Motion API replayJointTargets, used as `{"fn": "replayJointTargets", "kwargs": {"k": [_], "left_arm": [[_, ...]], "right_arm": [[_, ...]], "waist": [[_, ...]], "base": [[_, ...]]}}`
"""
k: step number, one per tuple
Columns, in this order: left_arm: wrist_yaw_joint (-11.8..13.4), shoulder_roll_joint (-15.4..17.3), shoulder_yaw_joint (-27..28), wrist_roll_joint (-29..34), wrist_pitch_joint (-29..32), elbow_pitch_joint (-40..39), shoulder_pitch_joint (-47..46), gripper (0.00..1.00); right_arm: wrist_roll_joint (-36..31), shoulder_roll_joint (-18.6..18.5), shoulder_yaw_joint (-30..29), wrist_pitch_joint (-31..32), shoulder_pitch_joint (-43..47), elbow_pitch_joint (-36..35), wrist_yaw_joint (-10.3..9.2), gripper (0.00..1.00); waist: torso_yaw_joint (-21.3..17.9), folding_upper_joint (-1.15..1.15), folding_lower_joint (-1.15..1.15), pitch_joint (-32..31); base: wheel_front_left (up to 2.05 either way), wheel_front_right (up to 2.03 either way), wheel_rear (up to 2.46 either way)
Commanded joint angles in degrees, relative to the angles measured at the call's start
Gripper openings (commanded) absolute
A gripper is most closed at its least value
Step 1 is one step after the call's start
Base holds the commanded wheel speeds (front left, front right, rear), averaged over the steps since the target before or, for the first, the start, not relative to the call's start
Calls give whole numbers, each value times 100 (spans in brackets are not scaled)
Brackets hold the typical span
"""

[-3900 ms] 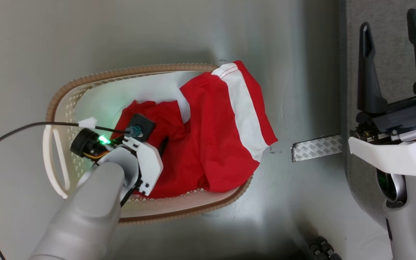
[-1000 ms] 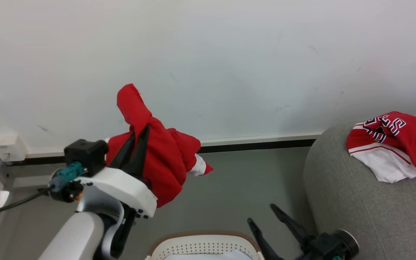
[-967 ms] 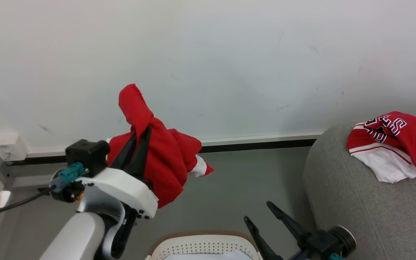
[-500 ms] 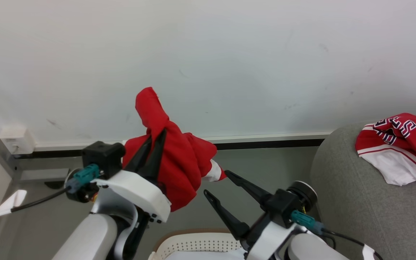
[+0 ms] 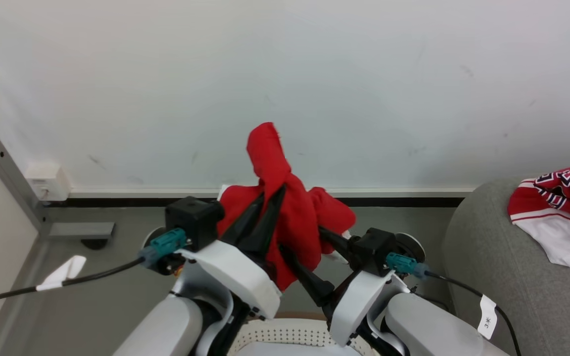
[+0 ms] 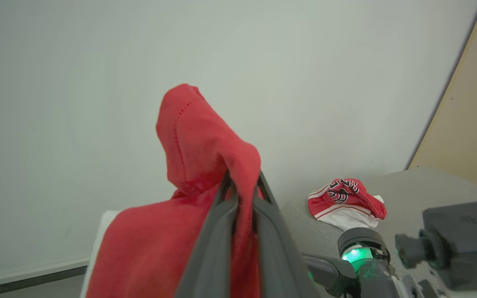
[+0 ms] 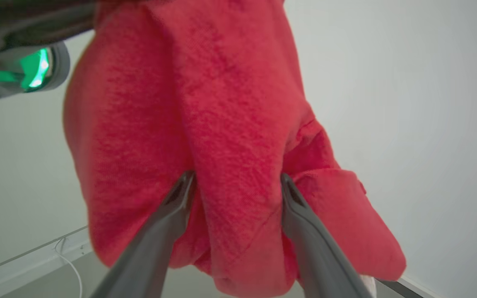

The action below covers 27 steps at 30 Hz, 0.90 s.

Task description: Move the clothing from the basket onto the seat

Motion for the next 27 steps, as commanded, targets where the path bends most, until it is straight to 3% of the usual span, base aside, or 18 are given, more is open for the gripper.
{"fn": "replayJointTargets", "kwargs": {"k": [1, 4, 6, 7, 16, 17, 18, 19, 27], "left_arm": [[-33, -36, -23, -37, 4, -47, -57, 0], [-57, -99, -92, -83, 27, -45, -68, 0], [-70, -123, -119, -96, 30, -32, -64, 0], [-72, -122, -121, -102, 22, -17, -56, 0], [14, -8, -23, -135, -62, 91, 37, 0], [20, 9, -12, -132, -74, 100, 48, 20], [37, 24, -1, -121, -76, 109, 59, 47], [35, 35, -3, -117, -67, 122, 73, 100], [7, 139, -52, -110, -88, 215, 186, 100]], "right_arm": [[251, -2, 93, -26, -94, 29, -13, 100], [617, -7, 309, -25, -202, 92, -13, 100], [877, -4, 413, -25, -220, 58, -13, 6], [957, -4, 479, -21, -229, 53, -13, 0], [1224, -4, 454, -22, -316, 58, -13, 0], [1207, -4, 418, -22, -313, 57, -13, 0], [1188, -4, 368, -22, -306, 54, -13, 0], [1172, -3, 320, -22, -289, 50, -13, 0], [991, -3, -85, -22, -178, 86, -13, 0]], "waist": [[53, 0, 0, -18], [101, 0, 0, -30], [121, 0, 0, -35], [128, 0, 0, -38], [85, 0, 0, -12], [75, 0, 0, -2], [66, 0, 0, 8], [58, 0, 0, 15], [0, 0, 0, 46]], "base": [[0, 0, 0], [0, 0, 0], [0, 0, 0], [0, 0, 0], [0, 0, 0], [0, 0, 0], [0, 0, 0], [0, 0, 0], [0, 0, 0]]}}
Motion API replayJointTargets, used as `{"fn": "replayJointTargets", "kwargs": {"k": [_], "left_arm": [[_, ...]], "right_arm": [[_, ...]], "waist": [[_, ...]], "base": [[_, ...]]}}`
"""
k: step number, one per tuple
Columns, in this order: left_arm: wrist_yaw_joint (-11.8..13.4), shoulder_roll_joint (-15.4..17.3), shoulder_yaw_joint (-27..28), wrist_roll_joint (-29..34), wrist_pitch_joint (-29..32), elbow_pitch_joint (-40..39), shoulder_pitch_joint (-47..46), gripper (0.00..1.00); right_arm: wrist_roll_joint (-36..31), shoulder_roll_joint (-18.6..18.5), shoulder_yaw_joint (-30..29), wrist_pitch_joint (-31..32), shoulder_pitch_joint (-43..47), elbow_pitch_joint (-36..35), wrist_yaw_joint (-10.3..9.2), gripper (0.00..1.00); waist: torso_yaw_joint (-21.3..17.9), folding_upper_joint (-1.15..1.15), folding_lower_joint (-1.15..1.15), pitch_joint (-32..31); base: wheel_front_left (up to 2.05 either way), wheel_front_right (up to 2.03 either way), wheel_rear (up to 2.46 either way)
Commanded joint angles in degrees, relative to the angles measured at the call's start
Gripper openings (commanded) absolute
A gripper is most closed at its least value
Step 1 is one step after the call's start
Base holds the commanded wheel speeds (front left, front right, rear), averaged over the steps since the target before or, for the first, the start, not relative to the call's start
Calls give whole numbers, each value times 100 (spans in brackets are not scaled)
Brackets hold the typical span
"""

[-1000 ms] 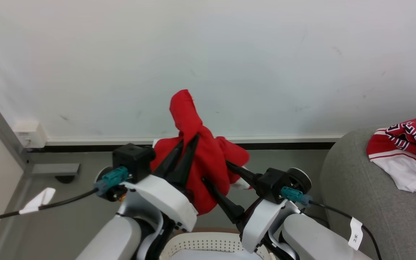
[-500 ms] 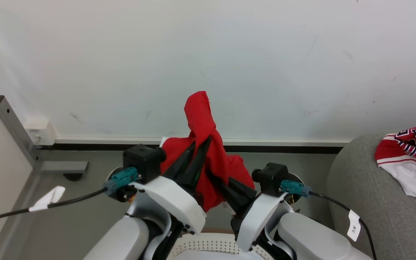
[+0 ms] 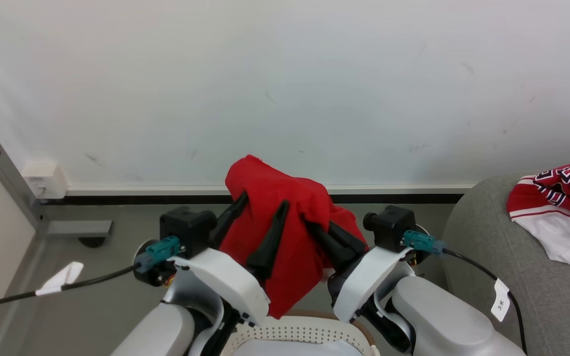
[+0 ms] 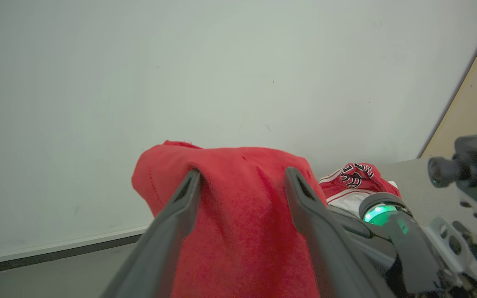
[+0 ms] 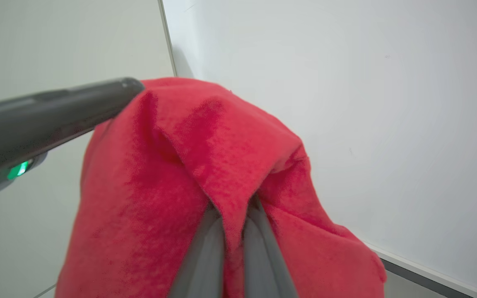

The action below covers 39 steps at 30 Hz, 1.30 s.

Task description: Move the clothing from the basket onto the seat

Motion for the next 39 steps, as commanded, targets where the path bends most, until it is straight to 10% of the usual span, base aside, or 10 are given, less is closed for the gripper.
{"fn": "replayJointTargets", "kwargs": {"k": [1, 39], "left_arm": [[-24, 51, -9, -43, -44, 33, 99, 100], [-28, 271, -175, -89, -215, -84, 444, 100]], "right_arm": [[-62, -6, -107, -13, 58, 17, -13, 0], [-1252, -206, -1644, -13, 262, -164, -13, 0]], "waist": [[-10, 0, 0, 0], [-1297, 0, 0, 291]], "base": [[0, 0, 0], [0, 0, 0]]}}
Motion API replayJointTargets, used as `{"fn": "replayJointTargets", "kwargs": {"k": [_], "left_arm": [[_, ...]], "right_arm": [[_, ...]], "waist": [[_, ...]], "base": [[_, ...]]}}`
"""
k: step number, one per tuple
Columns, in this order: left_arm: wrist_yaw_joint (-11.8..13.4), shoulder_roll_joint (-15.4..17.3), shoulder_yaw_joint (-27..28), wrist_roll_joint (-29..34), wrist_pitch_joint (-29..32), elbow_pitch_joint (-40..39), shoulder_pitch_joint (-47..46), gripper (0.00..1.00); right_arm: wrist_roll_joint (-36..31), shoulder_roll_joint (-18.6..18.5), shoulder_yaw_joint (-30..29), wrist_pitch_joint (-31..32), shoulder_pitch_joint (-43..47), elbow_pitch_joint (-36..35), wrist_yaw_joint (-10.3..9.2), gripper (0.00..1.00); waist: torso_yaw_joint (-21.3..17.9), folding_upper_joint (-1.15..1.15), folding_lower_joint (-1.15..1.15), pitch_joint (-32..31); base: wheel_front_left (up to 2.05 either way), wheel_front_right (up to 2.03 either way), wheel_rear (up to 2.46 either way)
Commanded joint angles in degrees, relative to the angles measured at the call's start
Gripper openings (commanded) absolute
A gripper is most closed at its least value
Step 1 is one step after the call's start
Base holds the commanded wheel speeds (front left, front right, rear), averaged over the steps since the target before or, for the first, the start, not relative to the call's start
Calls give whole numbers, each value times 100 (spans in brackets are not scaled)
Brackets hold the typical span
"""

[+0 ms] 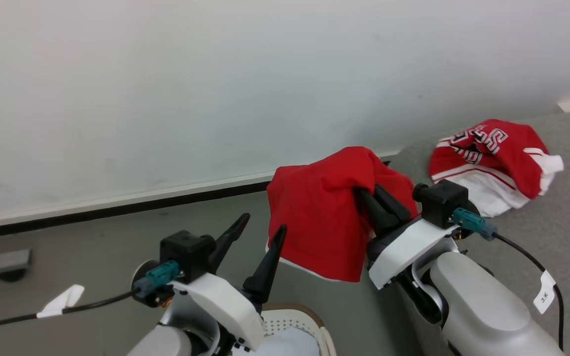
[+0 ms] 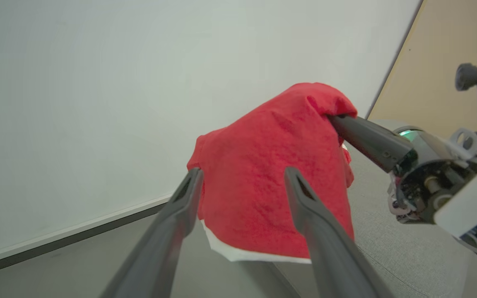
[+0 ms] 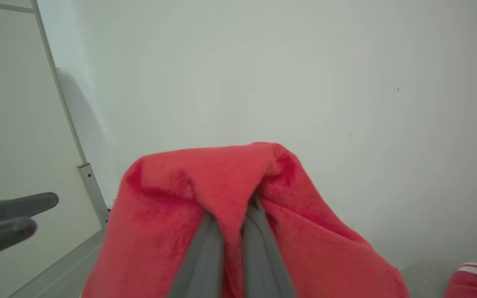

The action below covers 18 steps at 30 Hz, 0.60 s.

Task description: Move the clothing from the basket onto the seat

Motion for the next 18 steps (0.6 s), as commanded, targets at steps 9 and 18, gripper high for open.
{"fn": "replayJointTargets", "kwargs": {"k": [9, 18], "left_arm": [[3, -3, -130, 15, 35, -176, 36, 100], [-27, -37, -324, 95, 119, -360, -36, 100]], "right_arm": [[-221, -253, -223, -11, 178, -249, -13, 0], [-378, -425, -501, -12, 312, -514, -13, 0]], "waist": [[-947, -1, 0, 224], [-1619, -1, 0, 495]], "base": [[0, 0, 0], [0, 0, 0]]}}
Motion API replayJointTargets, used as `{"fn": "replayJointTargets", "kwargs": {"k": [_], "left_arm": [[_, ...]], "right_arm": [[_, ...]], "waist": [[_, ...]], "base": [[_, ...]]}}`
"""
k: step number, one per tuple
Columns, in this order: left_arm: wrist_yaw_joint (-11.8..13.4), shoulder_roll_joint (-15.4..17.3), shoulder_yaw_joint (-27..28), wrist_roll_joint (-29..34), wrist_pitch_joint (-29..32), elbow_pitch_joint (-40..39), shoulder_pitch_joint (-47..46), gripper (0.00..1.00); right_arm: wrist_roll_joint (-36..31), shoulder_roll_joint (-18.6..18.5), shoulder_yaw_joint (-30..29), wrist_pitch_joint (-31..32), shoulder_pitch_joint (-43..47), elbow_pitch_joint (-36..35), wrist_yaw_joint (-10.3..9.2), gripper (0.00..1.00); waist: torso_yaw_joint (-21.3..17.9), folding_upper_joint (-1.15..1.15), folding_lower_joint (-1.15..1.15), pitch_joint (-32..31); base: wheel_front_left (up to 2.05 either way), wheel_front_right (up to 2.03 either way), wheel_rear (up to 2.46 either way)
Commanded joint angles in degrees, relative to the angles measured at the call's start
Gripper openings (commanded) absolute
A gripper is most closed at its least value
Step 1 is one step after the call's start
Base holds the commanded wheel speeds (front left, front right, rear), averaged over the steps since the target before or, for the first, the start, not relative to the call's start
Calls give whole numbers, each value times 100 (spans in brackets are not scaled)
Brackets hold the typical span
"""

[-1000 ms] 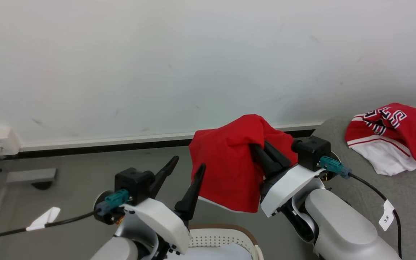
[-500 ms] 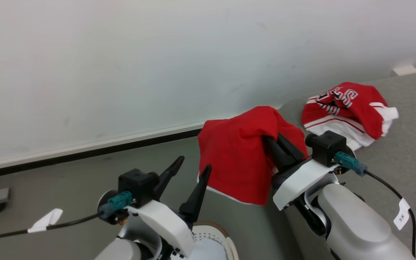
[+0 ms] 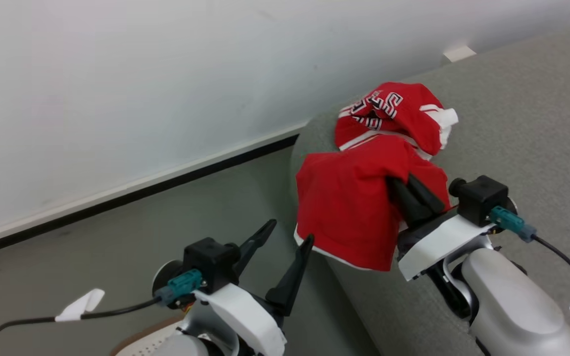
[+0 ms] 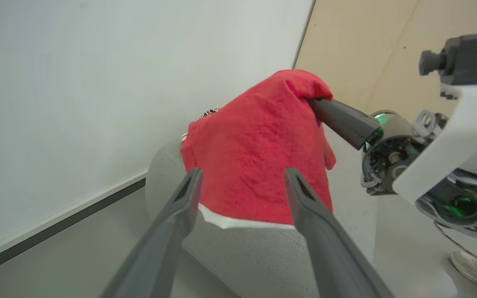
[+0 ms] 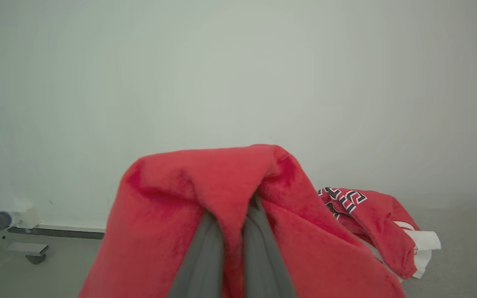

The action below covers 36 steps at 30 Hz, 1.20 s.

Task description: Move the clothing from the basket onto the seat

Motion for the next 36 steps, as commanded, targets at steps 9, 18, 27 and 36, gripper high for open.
{"fn": "replayJointTargets", "kwargs": {"k": [9, 18, 27, 36], "left_arm": [[-138, 129, -158, 222, 262, -316, -400, 100], [-526, 295, -310, 424, 593, -743, -1164, 100], [-699, 238, -413, 475, 603, -969, -1483, 100], [-663, 200, -390, 374, 412, -791, -1366, 100]], "right_arm": [[-532, -146, -1007, -13, -318, -202, -13, 0], [-1435, -562, -2927, -13, -1474, 247, -13, 0], [-2579, -925, -4785, 328, -2304, 1113, -13, 0], [-3884, -466, -6387, 123, -2126, 1869, -14, 100]], "waist": [[-92, 0, 0, 919], [699, 0, 0, 2251], [1290, 0, 0, 3029], [1474, 0, 0, 2987]], "base": [[0, 0, 0], [0, 0, 0], [0, 0, 0], [0, 0, 0]]}}
